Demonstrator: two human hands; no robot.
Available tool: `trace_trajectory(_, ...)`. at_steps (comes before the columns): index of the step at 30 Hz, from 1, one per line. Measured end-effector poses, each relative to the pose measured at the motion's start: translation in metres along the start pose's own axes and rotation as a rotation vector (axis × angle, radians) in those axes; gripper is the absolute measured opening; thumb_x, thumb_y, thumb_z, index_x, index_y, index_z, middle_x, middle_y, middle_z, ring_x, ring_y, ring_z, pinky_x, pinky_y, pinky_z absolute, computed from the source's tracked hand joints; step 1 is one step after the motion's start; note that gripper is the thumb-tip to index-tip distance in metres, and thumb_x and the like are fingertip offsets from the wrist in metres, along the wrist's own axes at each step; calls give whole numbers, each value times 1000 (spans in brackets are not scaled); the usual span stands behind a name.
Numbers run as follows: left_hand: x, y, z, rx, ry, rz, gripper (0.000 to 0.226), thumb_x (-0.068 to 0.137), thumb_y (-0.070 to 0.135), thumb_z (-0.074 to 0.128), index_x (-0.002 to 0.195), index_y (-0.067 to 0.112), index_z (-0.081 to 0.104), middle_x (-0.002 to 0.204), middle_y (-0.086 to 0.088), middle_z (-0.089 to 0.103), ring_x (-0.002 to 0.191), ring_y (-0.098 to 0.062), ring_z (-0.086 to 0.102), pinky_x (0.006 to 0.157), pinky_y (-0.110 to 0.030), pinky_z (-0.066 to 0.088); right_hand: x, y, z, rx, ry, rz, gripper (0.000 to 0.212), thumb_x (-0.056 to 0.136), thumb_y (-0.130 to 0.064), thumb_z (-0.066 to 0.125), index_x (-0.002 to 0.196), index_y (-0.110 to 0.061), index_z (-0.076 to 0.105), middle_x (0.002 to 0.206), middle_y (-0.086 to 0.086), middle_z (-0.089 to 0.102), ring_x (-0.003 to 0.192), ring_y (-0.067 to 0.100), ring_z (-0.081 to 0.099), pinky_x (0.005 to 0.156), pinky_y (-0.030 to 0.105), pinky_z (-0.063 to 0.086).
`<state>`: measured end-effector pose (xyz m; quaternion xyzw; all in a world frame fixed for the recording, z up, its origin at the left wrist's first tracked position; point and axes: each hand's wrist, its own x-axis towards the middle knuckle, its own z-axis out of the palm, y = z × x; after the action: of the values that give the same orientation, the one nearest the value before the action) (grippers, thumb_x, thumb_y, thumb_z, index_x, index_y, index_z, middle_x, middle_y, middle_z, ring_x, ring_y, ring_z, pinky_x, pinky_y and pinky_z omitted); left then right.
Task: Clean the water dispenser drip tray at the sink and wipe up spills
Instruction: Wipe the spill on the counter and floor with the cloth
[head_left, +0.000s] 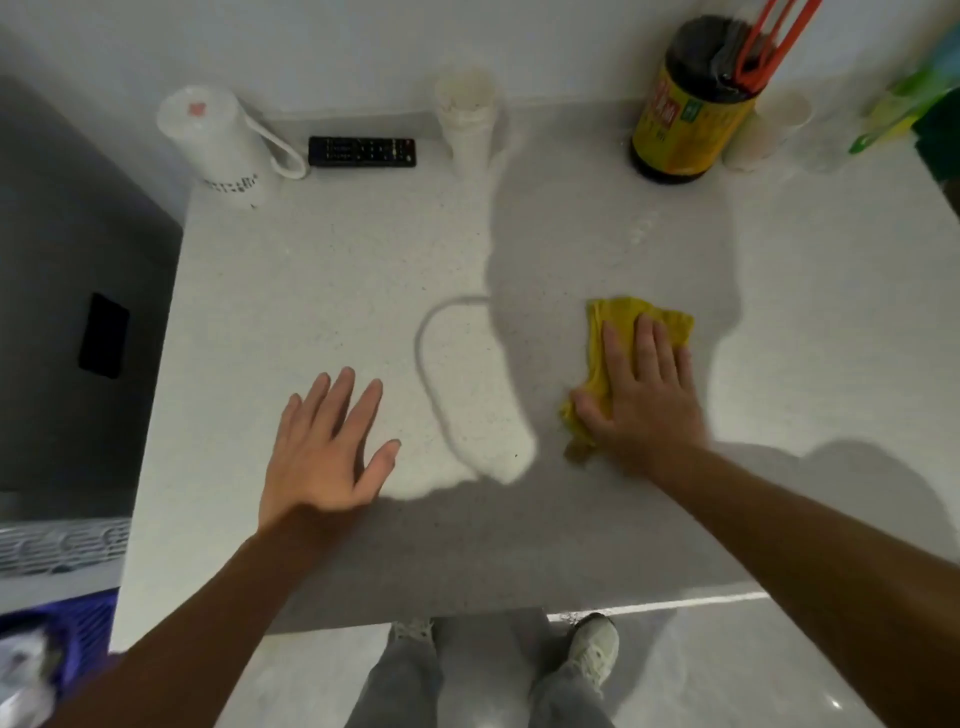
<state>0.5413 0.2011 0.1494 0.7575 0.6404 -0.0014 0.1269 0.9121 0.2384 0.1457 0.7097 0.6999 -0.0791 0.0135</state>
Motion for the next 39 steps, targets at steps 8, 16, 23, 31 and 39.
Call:
trace_trajectory(8,-2,-2,8,4,126,45,68,103,64,27,162,28,28,170,-7,26,158,-29,15,128,-50,12,105,-83,-6,-77,-62,-119,94,89,-75,5,166,-21,2,172,21,1,159,36,0,127,55,2)
trace_trajectory(16,-2,-12,6,-244,241,84,50,98,43,58,142,19,60,156,-12,51,147,-33,40,126,-46,20,-38,-132,-3,13,-84,-131,92,89,-75,31,164,-23,21,170,20,18,158,36,13,125,56,13)
trace_trajectory(23,-38,-28,-17,-780,220,52,23,91,27,62,108,17,74,103,0,69,86,-3,60,79,-5,42,-156,-141,21,-148,156,-12,53,97,-53,51,129,-13,66,111,21,64,95,42,58,80,49,46)
trace_trajectory(31,-193,-86,-38,-821,-141,-185,10,94,9,68,100,13,76,83,-1,71,72,-12,58,69,-25,45,-197,-173,-10,347,-165,295,31,98,-51,45,94,-21,42,94,14,66,68,37,68,55,38,51)
trace_trajectory(39,-362,-177,0,-830,-226,-661,28,94,-4,58,77,17,66,75,-10,65,66,-19,56,47,-12,41,-327,-267,63,1122,-392,504,33,99,-39,58,87,-9,65,77,18,68,66,32,64,58,38,53)
